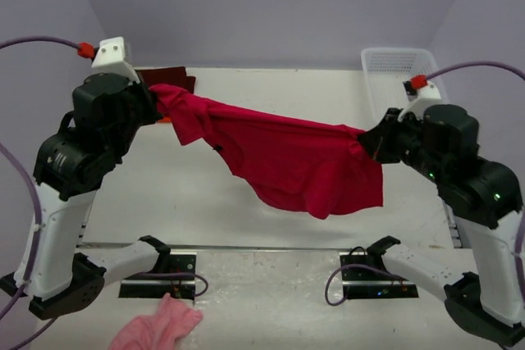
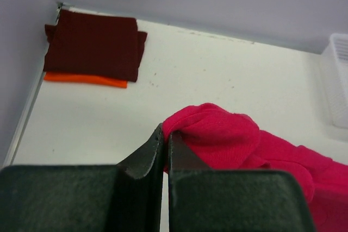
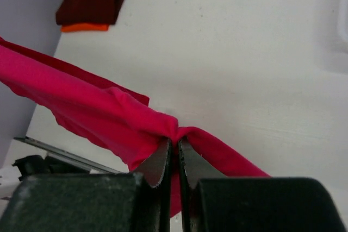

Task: Fold and stack the t-shirts
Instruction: Flatten out the tshirt

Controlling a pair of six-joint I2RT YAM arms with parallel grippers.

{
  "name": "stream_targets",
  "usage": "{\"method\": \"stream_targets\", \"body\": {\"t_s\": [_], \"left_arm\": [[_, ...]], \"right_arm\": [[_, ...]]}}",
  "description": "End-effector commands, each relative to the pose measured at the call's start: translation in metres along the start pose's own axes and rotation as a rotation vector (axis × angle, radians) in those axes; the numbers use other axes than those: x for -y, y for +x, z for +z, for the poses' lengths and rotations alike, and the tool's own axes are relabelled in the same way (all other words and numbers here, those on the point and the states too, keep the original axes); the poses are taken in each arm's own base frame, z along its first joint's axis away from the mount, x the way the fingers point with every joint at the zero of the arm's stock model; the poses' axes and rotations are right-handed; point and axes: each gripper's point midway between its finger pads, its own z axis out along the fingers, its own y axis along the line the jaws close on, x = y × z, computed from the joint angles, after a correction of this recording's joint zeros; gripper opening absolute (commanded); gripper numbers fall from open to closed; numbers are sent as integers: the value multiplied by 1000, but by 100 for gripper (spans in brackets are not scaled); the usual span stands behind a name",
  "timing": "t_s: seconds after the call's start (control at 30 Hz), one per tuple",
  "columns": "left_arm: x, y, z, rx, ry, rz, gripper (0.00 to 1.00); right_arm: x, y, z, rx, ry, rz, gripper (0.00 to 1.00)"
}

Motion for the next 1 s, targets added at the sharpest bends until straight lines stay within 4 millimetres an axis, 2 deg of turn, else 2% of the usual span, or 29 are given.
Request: {"method": "stream_targets", "body": {"t_s": [0.0, 0.03, 0.07, 0.13, 0.17, 0.23, 0.27, 0.33, 0.37, 0.4, 0.43, 0.47, 0.5, 0.53, 0.57, 0.6, 0.67, 0.7, 0.73, 0.77, 0.83, 0.87, 0.9, 0.93, 0.97], "left_arm": [[-35, 32, 34, -90, -258, 57, 0], [-33, 43, 43, -125, -265, 68, 0], [-29, 67, 59, -196, -272, 94, 0], [-25, 88, 76, -241, -271, 104, 0], [-29, 111, 91, -299, -296, 129, 0], [-34, 129, 109, -336, -312, 131, 0], [-44, 147, 122, -388, -340, 133, 0], [-55, 157, 134, -426, -371, 130, 0], [-67, 165, 143, -450, -408, 130, 0], [-73, 166, 148, -451, -426, 124, 0], [-85, 169, 157, -456, -457, 106, 9], [-89, 170, 162, -458, -464, 100, 16], [-93, 168, 170, -446, -474, 88, 33], [-91, 166, 175, -435, -472, 85, 38], [-88, 164, 179, -427, -455, 94, 44], [-84, 162, 185, -424, -438, 89, 59], [-73, 145, 190, -378, -409, 91, 74], [-68, 137, 190, -356, -403, 98, 88], [-62, 122, 190, -316, -413, 118, 93], [-58, 117, 189, -304, -408, 135, 97], [-34, 112, 188, -302, -322, 157, 95], [-22, 114, 188, -308, -269, 167, 85], [11, 125, 185, -336, -147, 185, 82], [31, 136, 183, -368, -62, 218, 80], [52, 149, 179, -401, 19, 235, 77]], "right_arm": [[13, 30, 55, -151, 70, -47, 0], [11, 37, 80, -200, 80, -55, 0], [10, 43, 93, -227, 80, -66, 0], [18, 62, 132, -293, 124, -80, 0], [18, 62, 148, -290, 123, -88, 0], [25, 70, 175, -319, 166, -104, 0], [28, 82, 197, -367, 181, -110, 0], [24, 89, 217, -399, 164, -105, 0], [27, 100, 233, -440, 173, -104, 3], [27, 102, 240, -439, 179, -102, 12], [32, 101, 248, -423, 207, -108, 32], [38, 106, 258, -437, 232, -116, 39], [41, 106, 263, -428, 251, -122, 47], [44, 104, 267, -423, 272, -126, 50], [49, 99, 272, -407, 304, -139, 62], [53, 93, 273, -392, 320, -141, 78], [63, 76, 269, -350, 346, -118, 79], [66, 70, 268, -339, 346, -104, 80], [69, 64, 266, -329, 343, -93, 81], [76, 57, 263, -320, 350, -80, 81], [84, 59, 253, -332, 365, -74, 81], [91, 61, 249, -337, 374, -63, 80], [92, 61, 242, -328, 371, -58, 78], [97, 64, 239, -326, 379, -50, 76], [110, 82, 237, -359, 408, -38, 76]]}}
